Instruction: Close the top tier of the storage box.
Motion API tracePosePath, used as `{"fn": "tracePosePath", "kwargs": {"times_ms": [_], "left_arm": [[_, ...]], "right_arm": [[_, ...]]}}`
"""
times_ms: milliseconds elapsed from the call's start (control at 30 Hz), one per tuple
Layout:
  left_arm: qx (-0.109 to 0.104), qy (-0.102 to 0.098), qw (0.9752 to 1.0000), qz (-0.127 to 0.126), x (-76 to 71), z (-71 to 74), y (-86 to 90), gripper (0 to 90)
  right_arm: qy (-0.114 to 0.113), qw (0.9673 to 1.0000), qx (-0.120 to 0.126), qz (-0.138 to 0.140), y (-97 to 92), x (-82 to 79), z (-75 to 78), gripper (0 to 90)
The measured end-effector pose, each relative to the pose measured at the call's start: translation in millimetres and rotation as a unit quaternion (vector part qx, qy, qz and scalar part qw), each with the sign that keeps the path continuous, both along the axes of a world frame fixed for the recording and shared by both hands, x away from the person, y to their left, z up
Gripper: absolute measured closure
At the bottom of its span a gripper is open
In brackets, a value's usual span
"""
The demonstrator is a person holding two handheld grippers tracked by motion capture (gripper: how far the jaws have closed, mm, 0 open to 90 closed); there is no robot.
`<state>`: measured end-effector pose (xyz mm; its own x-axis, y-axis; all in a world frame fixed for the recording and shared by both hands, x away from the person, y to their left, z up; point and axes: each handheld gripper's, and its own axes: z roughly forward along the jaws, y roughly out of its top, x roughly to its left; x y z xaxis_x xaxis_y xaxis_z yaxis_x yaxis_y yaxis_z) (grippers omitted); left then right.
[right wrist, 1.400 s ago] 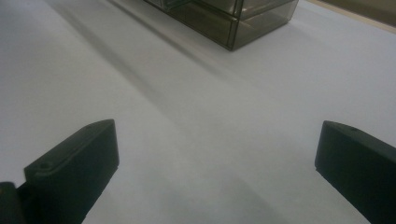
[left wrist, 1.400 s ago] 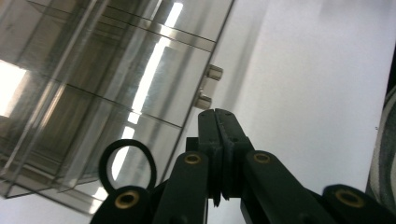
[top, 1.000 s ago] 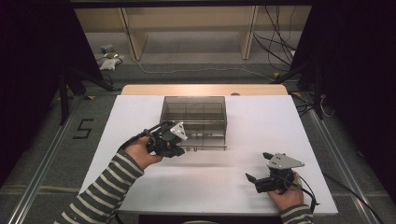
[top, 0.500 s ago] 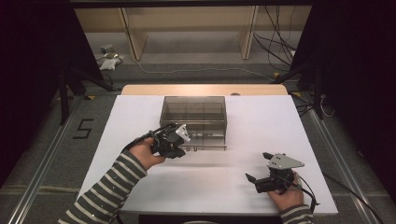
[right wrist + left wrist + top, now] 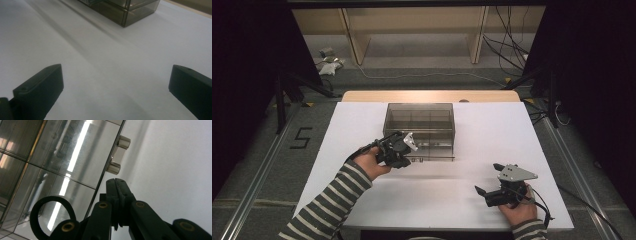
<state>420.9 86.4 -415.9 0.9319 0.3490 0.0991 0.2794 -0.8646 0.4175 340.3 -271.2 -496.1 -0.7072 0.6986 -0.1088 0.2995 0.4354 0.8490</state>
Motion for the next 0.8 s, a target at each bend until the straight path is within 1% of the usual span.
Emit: {"fn": "tracePosePath", "kwargs": {"times_ms": [100, 133, 433, 667, 800], "left_arm": [[-0.001, 0.000, 1.0000, 0.003, 0.2, -0.4, -0.3, 89.3], [0.000, -0.004, 1.0000, 0.003, 0.6, -0.2, -0.2, 89.3], [-0.003, -0.001, 1.0000, 0.004, 1.5, -0.2, -1.1, 89.4], [-0.011, -0.007, 0.9998, 0.012, 4.1, 1.6, -1.8, 89.4], [-0.011, -0.013, 0.9997, 0.015, 7.6, 3.8, -1.0, 89.3]], "right_arm": [[0.000, 1.0000, 0.000, 0.000, 0.1, -0.1, 0.0, 0.7], [0.000, 1.0000, 0.000, 0.000, 0.0, -0.1, 0.0, 0.7], [0.000, 1.0000, -0.001, 0.000, 0.0, -0.2, 0.2, 0.7], [0.000, 1.0000, -0.002, 0.000, 0.0, -0.4, 0.3, 0.7], [0.000, 1.0000, -0.002, 0.000, -0.1, -0.3, 0.3, 0.7]]}}
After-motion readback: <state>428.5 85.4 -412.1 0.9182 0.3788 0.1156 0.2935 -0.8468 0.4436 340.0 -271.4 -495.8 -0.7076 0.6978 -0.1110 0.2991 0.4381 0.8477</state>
